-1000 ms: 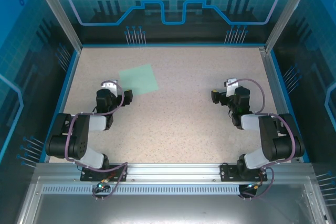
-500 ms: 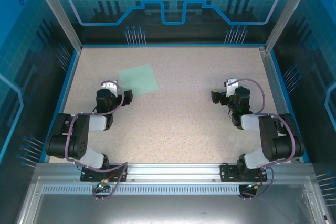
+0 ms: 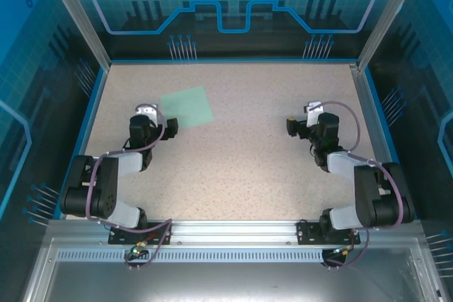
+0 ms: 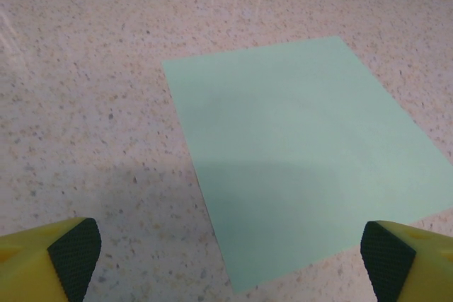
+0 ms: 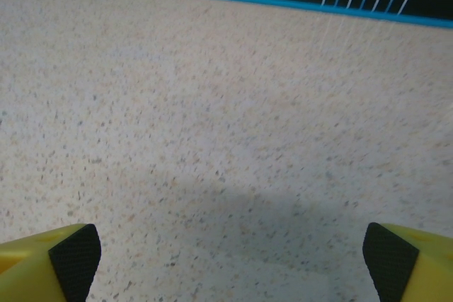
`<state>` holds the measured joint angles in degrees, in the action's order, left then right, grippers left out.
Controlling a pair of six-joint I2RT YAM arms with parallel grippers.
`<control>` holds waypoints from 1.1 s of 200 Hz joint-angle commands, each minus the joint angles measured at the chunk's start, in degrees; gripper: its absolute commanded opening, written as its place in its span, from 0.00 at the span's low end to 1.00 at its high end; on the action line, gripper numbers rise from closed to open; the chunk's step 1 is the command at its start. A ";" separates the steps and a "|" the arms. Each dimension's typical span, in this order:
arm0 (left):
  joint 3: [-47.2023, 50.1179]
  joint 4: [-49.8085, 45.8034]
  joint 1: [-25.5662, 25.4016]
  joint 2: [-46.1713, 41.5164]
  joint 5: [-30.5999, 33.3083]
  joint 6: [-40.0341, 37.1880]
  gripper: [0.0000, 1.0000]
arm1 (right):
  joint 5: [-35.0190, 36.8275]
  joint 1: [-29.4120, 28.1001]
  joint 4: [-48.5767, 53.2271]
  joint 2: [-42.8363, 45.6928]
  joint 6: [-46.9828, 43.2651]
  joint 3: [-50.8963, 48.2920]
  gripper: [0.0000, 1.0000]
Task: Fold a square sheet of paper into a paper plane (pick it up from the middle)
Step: Move the square sheet of paper to the center of the table.
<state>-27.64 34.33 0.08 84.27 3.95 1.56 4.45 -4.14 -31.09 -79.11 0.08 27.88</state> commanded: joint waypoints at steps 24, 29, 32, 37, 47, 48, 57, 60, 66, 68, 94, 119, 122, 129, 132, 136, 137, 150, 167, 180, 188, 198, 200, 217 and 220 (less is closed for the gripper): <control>-9.27 -21.27 0.36 -7.85 3.11 9.50 0.99 | 7.43 -0.59 26.95 9.24 13.85 11.62 0.99; -9.94 -22.24 0.29 -8.46 1.97 10.64 0.99 | 8.08 -0.58 28.95 9.35 15.51 12.97 0.99; -10.35 -22.95 0.23 -8.69 1.34 11.26 0.99 | 8.35 -0.59 30.56 9.33 16.42 13.70 0.99; -11.47 -24.48 0.13 -9.00 0.52 12.66 0.99 | 9.02 -0.67 32.62 9.20 17.91 15.06 0.99; -14.27 -28.24 0.02 -8.68 -1.34 15.01 0.98 | 10.84 -0.69 38.19 8.34 22.69 18.55 1.00; -14.63 -28.60 0.02 -8.59 -1.54 15.12 0.99 | 11.06 -0.69 38.90 8.26 23.17 18.98 0.99; -17.36 -31.69 -0.20 -7.44 -2.83 16.62 0.99 | 11.93 -0.60 44.18 6.60 26.54 22.09 1.00; -18.26 -32.88 -0.37 -6.85 -2.92 17.32 0.99 | 11.68 -0.60 45.78 5.83 26.99 24.08 0.99; -19.93 -34.21 -0.72 -5.62 -3.51 18.57 0.98 | 10.63 -0.60 48.57 4.16 27.26 26.86 0.99; -20.33 -34.30 -0.81 -5.28 -3.90 18.87 0.98 | 10.31 -0.60 49.41 3.55 27.35 27.71 0.99; -25.90 -37.27 -3.79 1.56 -5.91 23.66 0.99 | 5.62 -0.91 55.40 -4.07 29.05 34.82 0.99; -34.90 -44.94 -6.84 10.63 -5.46 28.50 0.98 | 2.68 -2.31 55.31 -8.95 30.91 36.98 0.99; -35.96 -45.43 -7.15 11.78 -5.26 28.92 0.98 | 2.45 -2.42 55.23 -9.13 30.94 37.03 1.00; -37.74 -46.45 -7.80 14.07 -4.58 29.91 0.99 | 1.47 -3.03 54.69 -10.05 31.12 37.16 0.99; -38.65 -47.03 -8.14 15.14 -3.94 30.21 0.99 | 1.19 -3.34 54.51 -10.31 31.12 37.20 0.99; -39.74 -47.69 -8.39 16.39 -3.31 30.72 0.99 | 1.05 -3.69 54.28 -10.62 31.20 37.24 0.99; -40.07 -47.82 -8.49 16.73 -3.23 30.75 0.98 | 1.11 -3.77 54.24 -10.71 31.16 37.29 0.99; -43.69 -49.62 -9.34 20.40 -2.61 31.00 0.99 | 1.33 -5.04 54.21 -11.45 31.26 37.51 1.00; -49.08 -53.61 -9.90 25.24 -1.34 31.55 0.98 | 0.85 -6.35 54.35 -12.65 31.21 38.14 0.99; -52.25 -55.79 -9.83 28.44 -0.40 32.50 0.99 | 0.78 -7.19 55.00 -13.42 30.97 38.96 0.99; -53.13 -55.95 -9.92 29.71 -0.55 32.96 0.98 | 0.88 -7.49 55.45 -13.76 30.89 39.32 0.99; -54.00 -55.64 -9.92 31.40 -1.13 33.56 0.98 | 0.67 -7.71 55.80 -14.04 30.77 39.62 0.99; -54.25 -55.67 -9.96 31.75 -1.35 33.76 0.98 | 0.65 -7.72 55.86 -14.05 30.82 39.69 0.99; -57.11 -57.66 -10.08 34.80 -2.98 34.68 0.99 | -0.07 -7.78 56.04 -14.19 30.86 39.97 0.99; -57.51 -58.12 -10.16 35.26 -3.23 34.85 0.99 | -0.20 -7.81 56.12 -14.22 30.86 40.02 0.99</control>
<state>-81.12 -18.37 -9.65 115.85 1.85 33.61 5.80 -11.33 23.16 -92.60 30.09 65.93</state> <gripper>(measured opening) 0.986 0.994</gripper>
